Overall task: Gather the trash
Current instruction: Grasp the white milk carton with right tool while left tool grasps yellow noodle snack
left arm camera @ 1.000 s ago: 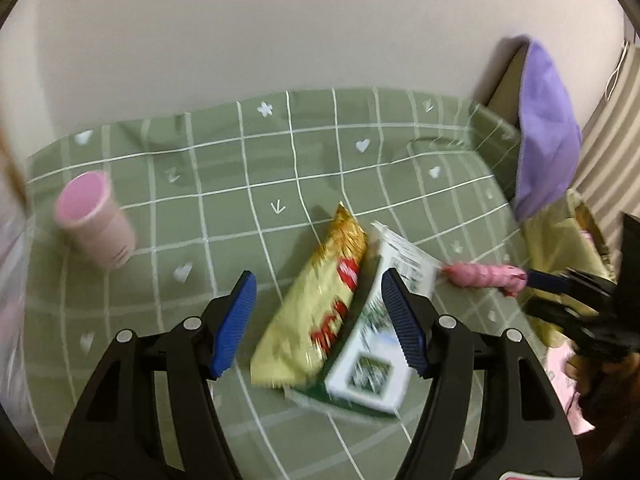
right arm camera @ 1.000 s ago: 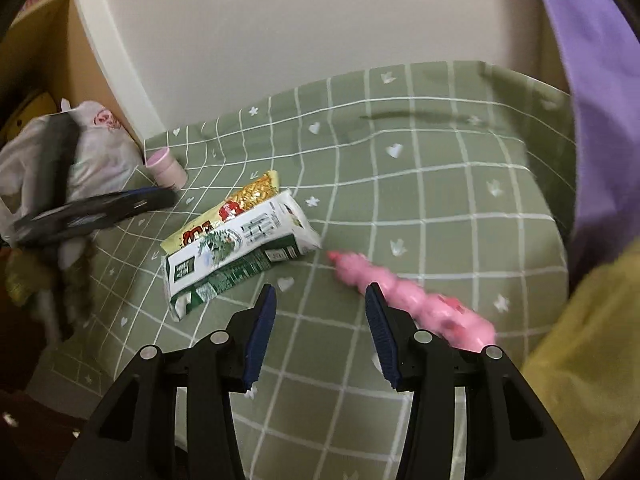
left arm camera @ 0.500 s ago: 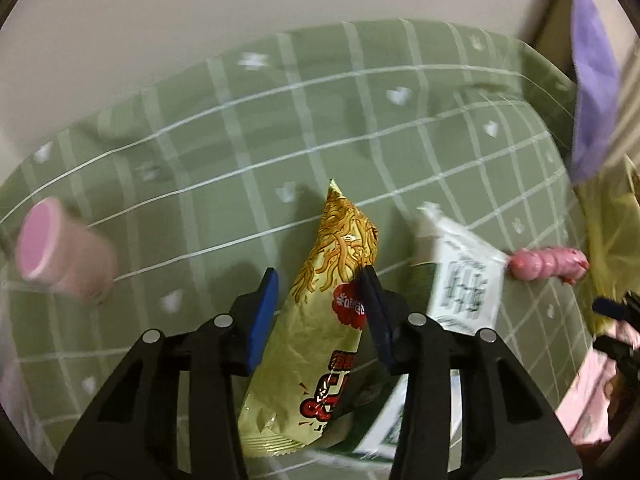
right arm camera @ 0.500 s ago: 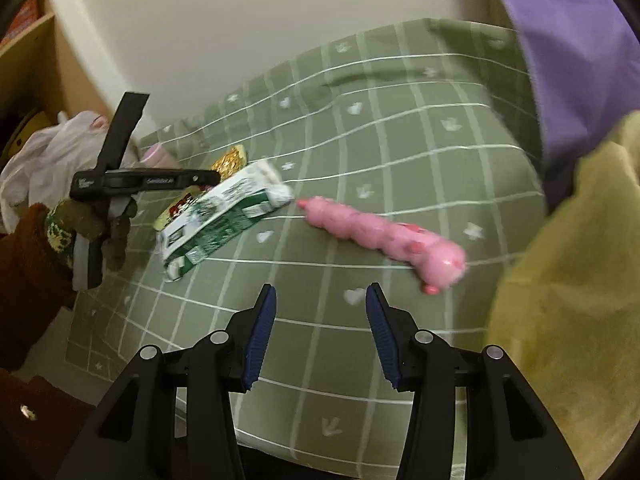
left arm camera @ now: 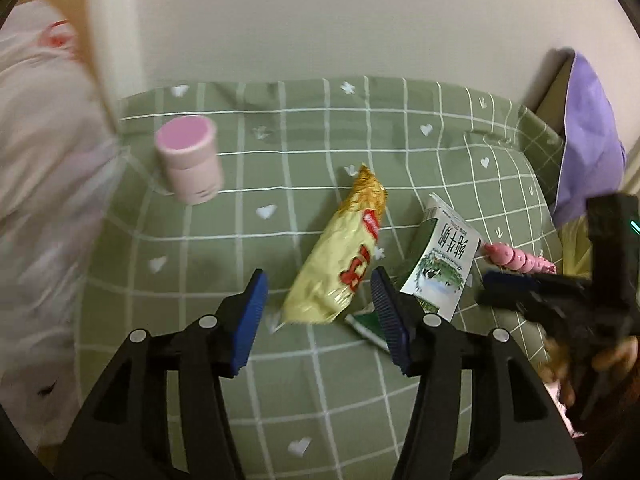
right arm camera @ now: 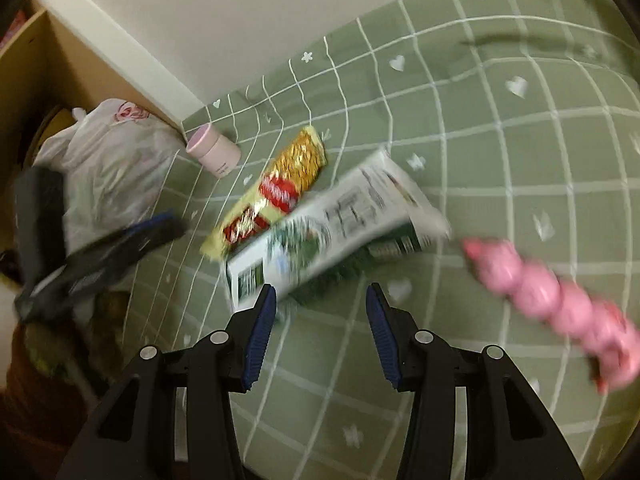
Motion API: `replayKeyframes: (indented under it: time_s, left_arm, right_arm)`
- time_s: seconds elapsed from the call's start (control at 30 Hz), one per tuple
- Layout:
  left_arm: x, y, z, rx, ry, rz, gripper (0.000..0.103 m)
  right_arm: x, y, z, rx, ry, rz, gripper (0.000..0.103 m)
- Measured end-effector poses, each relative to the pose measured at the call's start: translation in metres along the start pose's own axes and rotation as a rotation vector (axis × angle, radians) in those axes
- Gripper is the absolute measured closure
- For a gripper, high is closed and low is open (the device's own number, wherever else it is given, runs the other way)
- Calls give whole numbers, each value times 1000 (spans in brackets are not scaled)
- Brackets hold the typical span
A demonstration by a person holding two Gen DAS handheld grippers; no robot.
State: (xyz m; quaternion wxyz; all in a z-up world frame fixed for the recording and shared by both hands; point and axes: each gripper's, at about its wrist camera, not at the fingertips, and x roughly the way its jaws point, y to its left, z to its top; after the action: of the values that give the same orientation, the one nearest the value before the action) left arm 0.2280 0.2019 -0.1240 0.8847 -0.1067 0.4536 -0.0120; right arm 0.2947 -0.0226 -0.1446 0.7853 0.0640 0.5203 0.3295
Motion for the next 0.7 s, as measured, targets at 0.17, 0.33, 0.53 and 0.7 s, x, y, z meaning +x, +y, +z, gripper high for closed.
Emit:
replayKeyframes:
  time_s: [0.17, 0.33, 0.53, 0.7]
  left_arm:
    - [-25, 16, -18, -49, -18, 15, 51]
    - [-28, 25, -35, -59, -1, 31, 51]
    - [-28, 36, -36, -97, -20, 5, 51]
    - [-22, 48, -31, -146, -26, -28, 51]
  right_arm:
    - [26, 15, 35, 4, -18, -56, 52]
    - [57, 38, 53, -78, 20, -145, 51]
    - [82, 62, 56, -220, 67, -255, 51]
    - [64, 53, 48, -251, 61, -203, 55]
